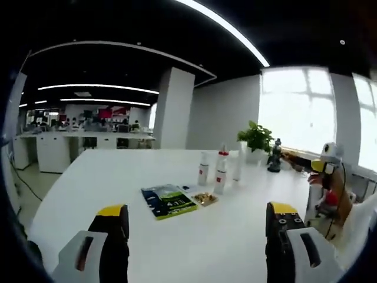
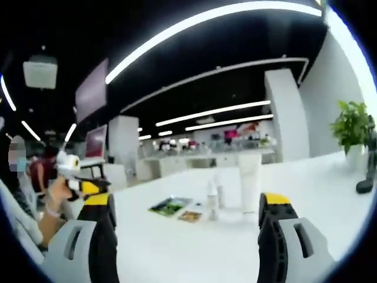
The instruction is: Arrange the skincare products in the storage area until every visible bottle or jar stands upright without overlapping.
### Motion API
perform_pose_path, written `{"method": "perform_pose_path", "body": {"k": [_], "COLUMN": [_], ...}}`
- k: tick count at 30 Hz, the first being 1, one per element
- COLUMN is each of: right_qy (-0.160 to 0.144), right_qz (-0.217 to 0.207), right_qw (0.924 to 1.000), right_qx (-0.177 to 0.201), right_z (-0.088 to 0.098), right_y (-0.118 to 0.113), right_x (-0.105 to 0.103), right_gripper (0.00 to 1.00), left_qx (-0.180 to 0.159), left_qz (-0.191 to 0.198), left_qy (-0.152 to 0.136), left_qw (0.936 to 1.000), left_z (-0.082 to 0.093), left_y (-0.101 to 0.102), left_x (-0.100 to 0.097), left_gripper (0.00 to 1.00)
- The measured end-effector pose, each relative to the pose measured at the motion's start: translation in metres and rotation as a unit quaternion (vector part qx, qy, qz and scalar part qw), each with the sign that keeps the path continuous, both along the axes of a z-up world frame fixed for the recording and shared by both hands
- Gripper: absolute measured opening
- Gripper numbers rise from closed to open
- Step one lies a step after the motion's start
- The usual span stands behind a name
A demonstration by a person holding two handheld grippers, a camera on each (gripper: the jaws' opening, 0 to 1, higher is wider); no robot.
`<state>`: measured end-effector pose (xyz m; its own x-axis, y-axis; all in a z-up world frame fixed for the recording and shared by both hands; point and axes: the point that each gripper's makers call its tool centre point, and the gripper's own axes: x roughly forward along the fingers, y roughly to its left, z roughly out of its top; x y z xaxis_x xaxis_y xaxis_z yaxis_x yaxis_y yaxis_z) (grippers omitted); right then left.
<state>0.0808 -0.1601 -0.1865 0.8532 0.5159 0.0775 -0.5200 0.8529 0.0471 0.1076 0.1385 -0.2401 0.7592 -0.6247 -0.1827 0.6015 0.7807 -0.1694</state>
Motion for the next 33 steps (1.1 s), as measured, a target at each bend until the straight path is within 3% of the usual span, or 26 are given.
{"method": "perform_pose_path", "body": {"k": [4, 9, 12, 14, 18, 20, 24, 26, 28, 33], "right_qy": [0.001, -0.007, -0.016, -0.039, -0.034, -0.03, -0.011, -0.021, -0.012, 0.014], "right_qz": [-0.003, -0.019, -0.04, -0.067, -0.069, -0.065, -0.044, -0.062, -0.062, -0.059], "right_qw": [0.9997, 0.9996, 0.9977, 0.9952, 0.9962, 0.9974, 0.999, 0.9977, 0.9979, 0.9978], "right_qx": [0.023, 0.018, -0.053, -0.059, -0.04, 0.003, 0.007, 0.014, 0.014, -0.028], "right_z": [-0.004, -0.009, -0.022, -0.016, -0.015, -0.012, -0.019, -0.019, -0.022, -0.044], "right_y": [-0.005, -0.01, -0.01, -0.018, -0.023, -0.028, -0.033, -0.042, -0.043, -0.036], "right_x": [0.0, -0.005, -0.011, -0.011, -0.015, -0.016, -0.018, -0.017, -0.015, -0.012], "right_gripper": [1.0, 0.95, 0.99, 1.0, 1.0, 1.0, 1.0, 0.99, 1.0, 1.0], "left_qx": [0.007, -0.013, -0.006, -0.009, -0.019, -0.009, -0.006, -0.007, -0.004, -0.001], "left_qz": [0.001, 0.022, 0.03, 0.012, 0.024, 0.029, 0.044, 0.051, 0.054, 0.052], "left_qy": [0.001, -0.002, -0.002, 0.002, -0.017, -0.017, -0.018, -0.017, -0.018, -0.022], "left_qw": [1.0, 0.9997, 0.9995, 0.9999, 0.9994, 0.9994, 0.9989, 0.9985, 0.9984, 0.9984], "left_z": [-0.006, -0.01, -0.016, -0.013, -0.003, -0.004, -0.006, -0.006, -0.006, -0.003], "left_y": [0.001, 0.012, 0.018, 0.018, 0.024, 0.027, 0.032, 0.035, 0.036, 0.037], "left_x": [-0.009, -0.017, -0.022, -0.027, -0.033, -0.035, -0.037, -0.039, -0.041, -0.049], "left_gripper": [1.0, 1.0, 1.0, 1.0, 1.0, 1.0, 1.0, 1.0, 1.0, 1.0]}}
